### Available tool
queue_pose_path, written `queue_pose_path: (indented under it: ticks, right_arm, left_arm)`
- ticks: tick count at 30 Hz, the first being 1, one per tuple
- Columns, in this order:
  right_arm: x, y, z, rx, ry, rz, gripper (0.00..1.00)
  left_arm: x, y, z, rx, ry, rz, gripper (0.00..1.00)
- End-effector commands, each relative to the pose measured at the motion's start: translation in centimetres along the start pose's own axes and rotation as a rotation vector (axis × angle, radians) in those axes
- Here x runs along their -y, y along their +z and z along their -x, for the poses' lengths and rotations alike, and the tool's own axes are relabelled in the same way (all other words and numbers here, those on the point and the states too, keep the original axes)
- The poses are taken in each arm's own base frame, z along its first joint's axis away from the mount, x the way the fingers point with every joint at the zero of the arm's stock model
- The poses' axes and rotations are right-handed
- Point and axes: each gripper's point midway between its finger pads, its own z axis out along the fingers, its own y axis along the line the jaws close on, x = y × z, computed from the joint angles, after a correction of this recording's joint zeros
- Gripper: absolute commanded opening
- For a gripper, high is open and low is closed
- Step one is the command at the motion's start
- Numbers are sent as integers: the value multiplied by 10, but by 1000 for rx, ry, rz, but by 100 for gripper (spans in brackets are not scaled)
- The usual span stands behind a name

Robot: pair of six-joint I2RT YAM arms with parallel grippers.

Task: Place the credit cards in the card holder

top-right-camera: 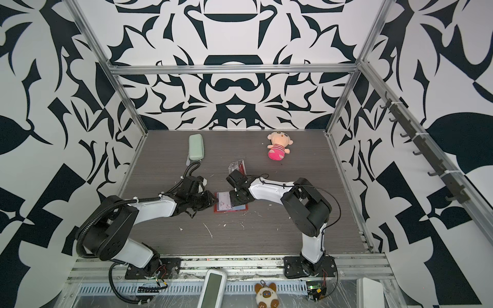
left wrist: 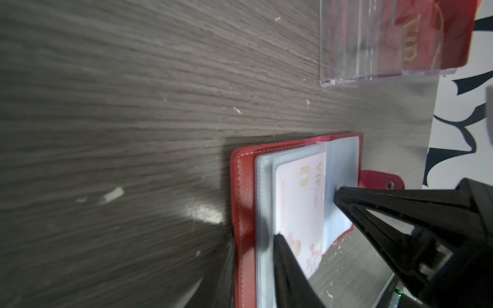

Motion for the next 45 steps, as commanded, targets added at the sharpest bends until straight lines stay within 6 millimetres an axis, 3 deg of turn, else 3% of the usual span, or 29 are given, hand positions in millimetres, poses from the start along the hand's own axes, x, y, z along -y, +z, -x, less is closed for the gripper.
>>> queue_pose_path:
  ticks: [1, 9, 13, 21, 28, 35, 45]
  right_arm:
    - [13, 12, -17, -70, -7, -56, 0]
    - [10, 8, -14, -56, -5, -46, 0]
    - [9, -3, -7, -16, 0, -39, 0]
    - [14, -39, 8, 98, 3, -57, 21]
    - [25, -64, 16, 133, -9, -124, 31]
    - [29, -57, 14, 105, -19, -163, 39]
    - [21, -37, 19, 60, -34, -156, 39]
  left_arm:
    - [-13, 6, -23, -78, -54, 22, 22]
    - [2, -3, -17, -55, -34, -26, 1]
    - [9, -9, -13, -43, -23, -42, 0]
    - [8, -24, -6, -21, 27, 29, 0]
    - [9, -37, 1, -12, 58, 92, 0]
    - [13, -43, 5, -16, 78, 117, 0]
    - [16, -45, 4, -24, 89, 135, 0]
